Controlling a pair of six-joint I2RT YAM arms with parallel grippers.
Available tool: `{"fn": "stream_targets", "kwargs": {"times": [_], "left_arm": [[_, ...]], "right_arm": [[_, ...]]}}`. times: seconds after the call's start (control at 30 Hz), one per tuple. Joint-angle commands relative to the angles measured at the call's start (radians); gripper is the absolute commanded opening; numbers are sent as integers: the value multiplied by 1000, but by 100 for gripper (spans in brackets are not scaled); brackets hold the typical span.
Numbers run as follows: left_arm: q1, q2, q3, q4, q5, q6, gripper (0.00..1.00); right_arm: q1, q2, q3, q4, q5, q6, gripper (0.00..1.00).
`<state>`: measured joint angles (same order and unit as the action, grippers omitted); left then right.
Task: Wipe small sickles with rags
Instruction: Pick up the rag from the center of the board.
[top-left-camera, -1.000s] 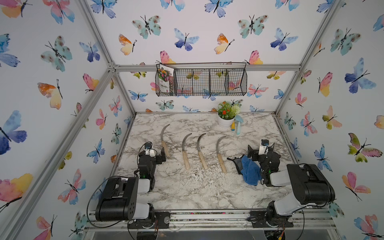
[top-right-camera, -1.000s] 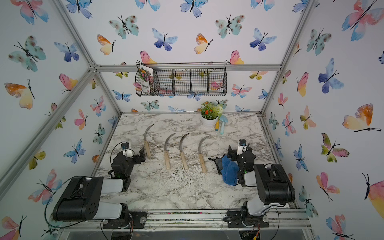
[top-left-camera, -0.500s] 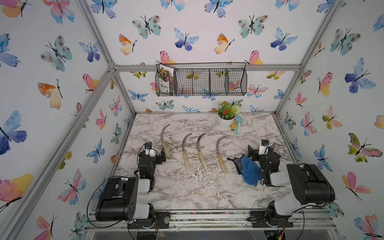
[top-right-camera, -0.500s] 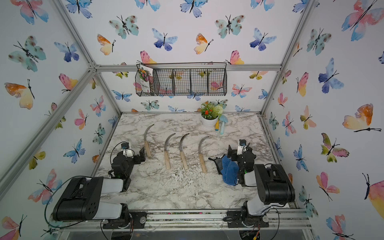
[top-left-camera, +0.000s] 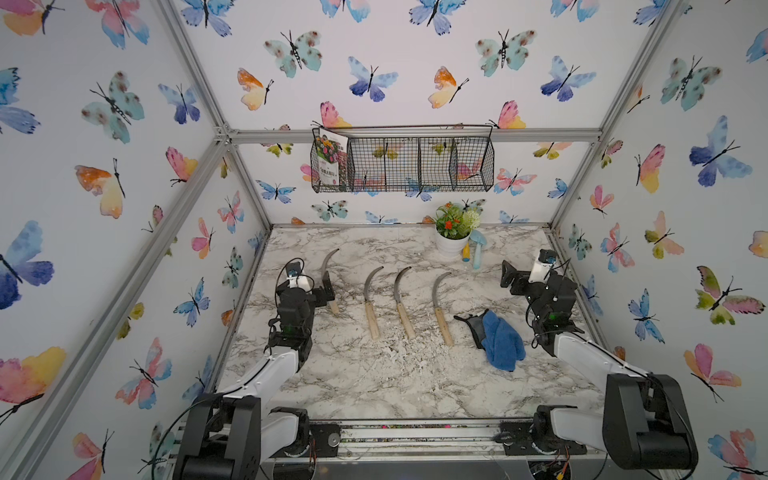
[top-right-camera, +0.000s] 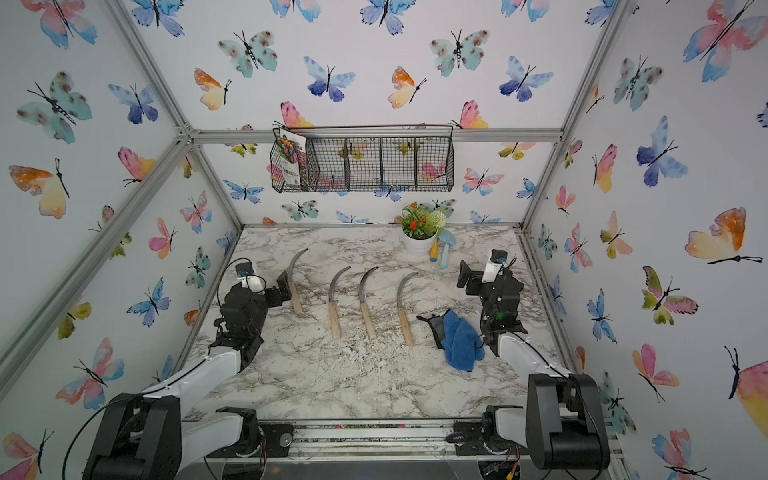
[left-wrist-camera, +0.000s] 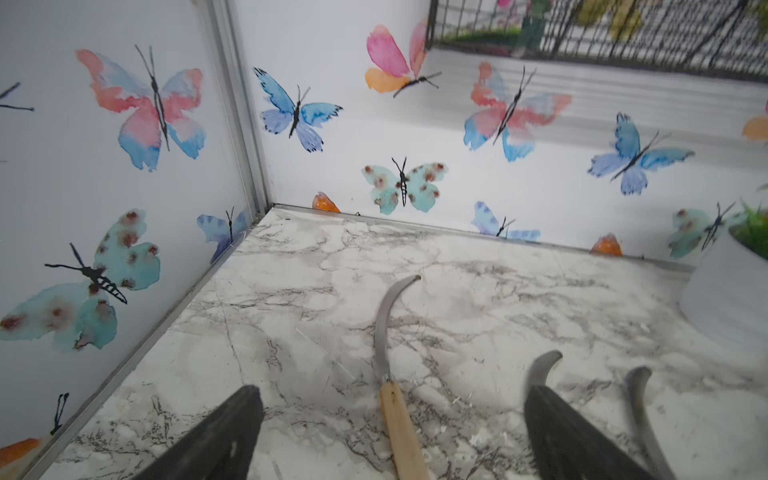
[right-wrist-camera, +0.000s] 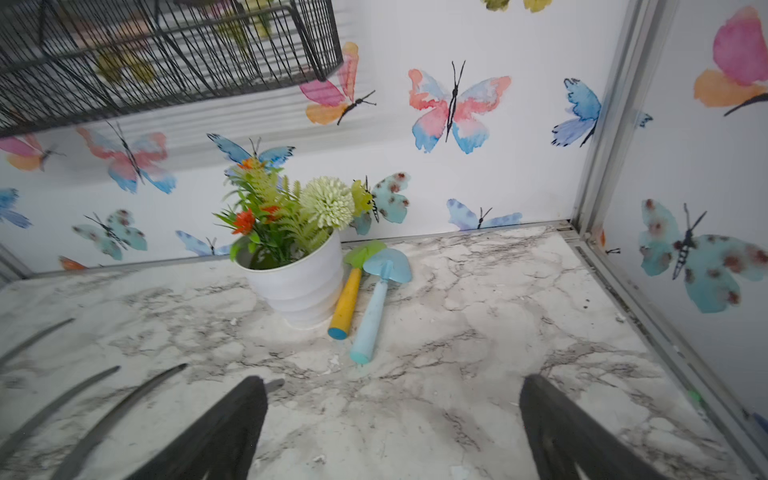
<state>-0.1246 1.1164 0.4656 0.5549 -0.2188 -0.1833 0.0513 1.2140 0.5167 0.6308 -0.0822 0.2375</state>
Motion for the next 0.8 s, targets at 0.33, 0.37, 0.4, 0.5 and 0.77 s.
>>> {"fn": "stream_targets", "kwargs": {"times": [0.33,0.37,0.4,0.5,0.77], "left_arm": [[17,-433,-229,-313,-259,-490,99],[21,-443,-266,-322,-333,-594,99],[28,-454,-278,-332,-336,-603,99],[28,-457,-312,-289,-320,-525,99],[28,-379,-283,-282,-200,-497,99]], "right_arm": [[1,-219,78,-439,-17,210,98],[2,-250,62,-449,-33,207,98],[1,-277,39,-425,-60,207,98],[1,-339,-37,-338,-75,286,98],[1,-399,-43,-464,-102,323,98]]}}
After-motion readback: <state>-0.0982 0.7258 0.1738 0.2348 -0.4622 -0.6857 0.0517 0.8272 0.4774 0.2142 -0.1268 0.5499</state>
